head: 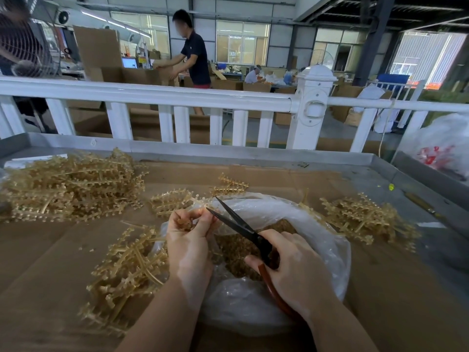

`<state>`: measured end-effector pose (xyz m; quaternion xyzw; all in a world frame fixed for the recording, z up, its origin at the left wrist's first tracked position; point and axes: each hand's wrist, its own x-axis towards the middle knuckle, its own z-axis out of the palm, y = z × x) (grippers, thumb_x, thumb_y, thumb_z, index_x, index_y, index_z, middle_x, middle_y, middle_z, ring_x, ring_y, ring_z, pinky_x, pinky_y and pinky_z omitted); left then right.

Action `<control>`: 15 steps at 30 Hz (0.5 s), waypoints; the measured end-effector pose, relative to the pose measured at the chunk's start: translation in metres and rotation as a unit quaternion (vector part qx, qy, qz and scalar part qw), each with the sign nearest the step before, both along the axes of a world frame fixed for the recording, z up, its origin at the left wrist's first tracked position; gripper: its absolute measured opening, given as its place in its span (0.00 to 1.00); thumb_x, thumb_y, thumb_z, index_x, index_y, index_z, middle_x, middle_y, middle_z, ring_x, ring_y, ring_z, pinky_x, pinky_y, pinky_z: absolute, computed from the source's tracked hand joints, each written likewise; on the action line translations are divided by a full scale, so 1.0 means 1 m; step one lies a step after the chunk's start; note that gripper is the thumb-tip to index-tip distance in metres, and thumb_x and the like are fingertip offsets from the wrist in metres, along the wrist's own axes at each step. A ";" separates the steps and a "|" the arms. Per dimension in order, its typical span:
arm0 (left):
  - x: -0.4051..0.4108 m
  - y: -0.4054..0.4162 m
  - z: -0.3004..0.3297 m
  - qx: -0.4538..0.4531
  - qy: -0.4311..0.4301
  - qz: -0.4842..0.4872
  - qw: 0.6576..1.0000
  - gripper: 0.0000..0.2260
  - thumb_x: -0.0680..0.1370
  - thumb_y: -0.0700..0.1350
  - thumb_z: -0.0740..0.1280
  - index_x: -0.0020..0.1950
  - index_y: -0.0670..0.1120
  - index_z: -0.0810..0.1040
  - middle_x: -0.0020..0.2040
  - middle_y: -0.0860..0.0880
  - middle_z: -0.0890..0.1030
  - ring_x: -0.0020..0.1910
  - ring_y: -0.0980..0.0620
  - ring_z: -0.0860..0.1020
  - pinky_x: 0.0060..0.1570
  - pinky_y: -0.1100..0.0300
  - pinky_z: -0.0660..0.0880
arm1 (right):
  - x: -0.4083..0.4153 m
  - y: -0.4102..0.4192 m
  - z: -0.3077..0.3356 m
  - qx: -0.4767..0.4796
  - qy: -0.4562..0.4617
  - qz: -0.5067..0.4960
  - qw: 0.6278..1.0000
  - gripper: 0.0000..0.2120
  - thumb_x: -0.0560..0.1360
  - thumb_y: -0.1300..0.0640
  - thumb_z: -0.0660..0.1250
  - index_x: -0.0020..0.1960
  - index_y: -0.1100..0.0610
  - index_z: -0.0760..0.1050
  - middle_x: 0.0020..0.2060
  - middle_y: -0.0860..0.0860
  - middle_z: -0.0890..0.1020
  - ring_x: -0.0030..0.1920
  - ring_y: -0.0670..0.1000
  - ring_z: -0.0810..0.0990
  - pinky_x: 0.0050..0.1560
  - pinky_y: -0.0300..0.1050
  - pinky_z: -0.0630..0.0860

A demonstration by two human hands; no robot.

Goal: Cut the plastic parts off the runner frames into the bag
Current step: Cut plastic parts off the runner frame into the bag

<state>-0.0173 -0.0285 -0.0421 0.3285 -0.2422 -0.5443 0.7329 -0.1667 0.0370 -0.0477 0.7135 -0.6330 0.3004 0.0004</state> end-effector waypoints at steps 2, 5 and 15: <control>0.000 0.000 0.000 0.000 0.003 0.004 1.000 0.12 0.76 0.29 0.64 0.41 0.45 0.68 0.39 0.46 0.77 0.37 0.52 0.78 0.43 0.61 0.80 | 0.000 0.000 0.000 -0.001 0.000 0.000 1.000 0.18 0.71 0.36 0.63 0.57 0.41 0.73 0.45 0.38 0.76 0.48 0.41 0.70 0.46 0.34 0.64; -0.001 -0.001 0.000 -0.002 0.005 0.010 1.000 0.11 0.76 0.29 0.65 0.45 0.44 0.69 0.39 0.46 0.77 0.36 0.52 0.79 0.42 0.61 0.80 | 0.000 0.000 0.000 -0.003 0.000 0.001 1.000 0.17 0.71 0.36 0.63 0.56 0.41 0.73 0.45 0.39 0.76 0.49 0.42 0.71 0.46 0.35 0.64; 0.000 -0.001 -0.004 -0.020 0.010 -0.007 1.000 0.11 0.76 0.30 0.64 0.44 0.45 0.67 0.40 0.46 0.76 0.39 0.51 0.78 0.42 0.62 0.80 | 0.000 -0.001 0.000 -0.015 -0.009 0.003 1.000 0.16 0.70 0.37 0.65 0.55 0.42 0.74 0.42 0.38 0.76 0.47 0.42 0.72 0.47 0.36 0.68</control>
